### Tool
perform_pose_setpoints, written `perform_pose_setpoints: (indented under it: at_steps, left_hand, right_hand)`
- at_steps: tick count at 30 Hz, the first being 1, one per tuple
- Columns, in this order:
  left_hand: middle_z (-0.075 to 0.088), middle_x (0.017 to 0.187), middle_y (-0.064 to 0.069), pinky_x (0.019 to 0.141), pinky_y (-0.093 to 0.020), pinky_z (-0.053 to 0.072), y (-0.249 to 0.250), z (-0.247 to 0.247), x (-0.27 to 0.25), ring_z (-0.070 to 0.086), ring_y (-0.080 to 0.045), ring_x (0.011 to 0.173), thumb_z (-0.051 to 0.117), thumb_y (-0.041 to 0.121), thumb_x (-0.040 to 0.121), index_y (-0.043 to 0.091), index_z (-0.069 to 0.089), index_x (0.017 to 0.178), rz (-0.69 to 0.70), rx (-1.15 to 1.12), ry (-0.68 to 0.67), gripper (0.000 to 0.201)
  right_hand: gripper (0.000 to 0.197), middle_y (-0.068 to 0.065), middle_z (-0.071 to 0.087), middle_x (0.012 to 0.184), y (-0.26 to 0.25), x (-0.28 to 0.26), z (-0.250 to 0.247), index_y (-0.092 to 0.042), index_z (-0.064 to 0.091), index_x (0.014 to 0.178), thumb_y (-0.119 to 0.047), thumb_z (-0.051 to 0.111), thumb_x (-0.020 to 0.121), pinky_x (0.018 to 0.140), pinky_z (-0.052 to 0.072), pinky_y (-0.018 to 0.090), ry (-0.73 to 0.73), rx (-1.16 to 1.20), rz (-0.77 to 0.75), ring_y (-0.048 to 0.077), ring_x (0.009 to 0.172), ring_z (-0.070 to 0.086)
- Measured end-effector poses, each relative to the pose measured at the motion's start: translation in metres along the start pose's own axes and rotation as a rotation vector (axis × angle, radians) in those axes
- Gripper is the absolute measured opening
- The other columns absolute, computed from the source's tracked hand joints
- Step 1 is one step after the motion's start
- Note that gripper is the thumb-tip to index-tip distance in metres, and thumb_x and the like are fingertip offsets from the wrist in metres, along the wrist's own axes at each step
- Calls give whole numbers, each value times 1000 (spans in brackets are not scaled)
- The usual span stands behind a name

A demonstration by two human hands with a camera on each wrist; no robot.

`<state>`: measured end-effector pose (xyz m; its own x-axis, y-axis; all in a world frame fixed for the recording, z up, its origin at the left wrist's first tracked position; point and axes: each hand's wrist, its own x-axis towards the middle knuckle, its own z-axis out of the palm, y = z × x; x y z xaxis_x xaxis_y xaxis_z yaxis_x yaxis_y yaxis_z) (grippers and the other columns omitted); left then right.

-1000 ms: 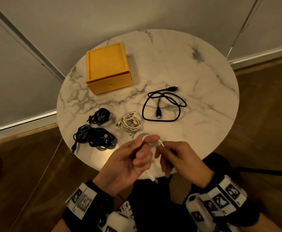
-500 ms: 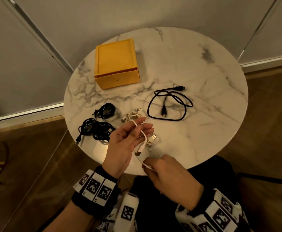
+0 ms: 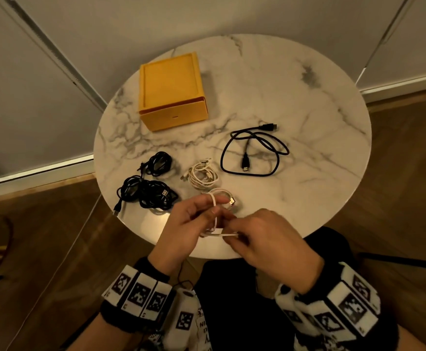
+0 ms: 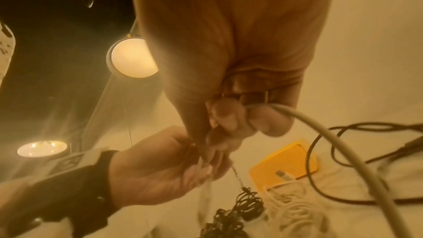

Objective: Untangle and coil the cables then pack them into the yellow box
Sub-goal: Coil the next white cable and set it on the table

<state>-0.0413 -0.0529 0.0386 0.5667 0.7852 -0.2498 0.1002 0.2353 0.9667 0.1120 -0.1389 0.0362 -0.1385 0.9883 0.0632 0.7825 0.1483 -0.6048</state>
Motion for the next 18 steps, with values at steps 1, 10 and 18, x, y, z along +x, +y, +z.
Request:
perform_pose_setpoints:
  at_steps: [1, 10, 18]
  left_hand:
    - [74, 90, -15, 79, -37, 53, 0, -1, -1, 72, -27, 85, 49, -3, 94, 2, 65, 107, -8, 60, -20, 21]
    - [67, 66, -19, 58, -28, 49, 5, 2, -9, 62, -27, 54, 50, 2, 97, -7, 59, 79, 8, 227, -212, 21]
    - [64, 62, -29, 50, -31, 53, 4, 8, -14, 63, -32, 47, 50, 14, 91, -7, 63, 72, -116, -117, -178, 32]
  right_hand:
    - [23, 0, 69, 78, 4, 0, -3, -29, 67, 88, -41, 48, 82, 60, 45, 34, -3, -42, 20, 29, 77, 64]
    - [17, -11, 59, 55, 25, 2, -21, -23, 71, 71, -37, 78, 78, 54, 44, 24, 67, 404, 140, 5, 52, 53]
    - [30, 8, 48, 64, 24, 5, -21, -16, 68, 110, -22, 74, 81, 60, 40, 28, -94, 875, 126, 15, 60, 44]
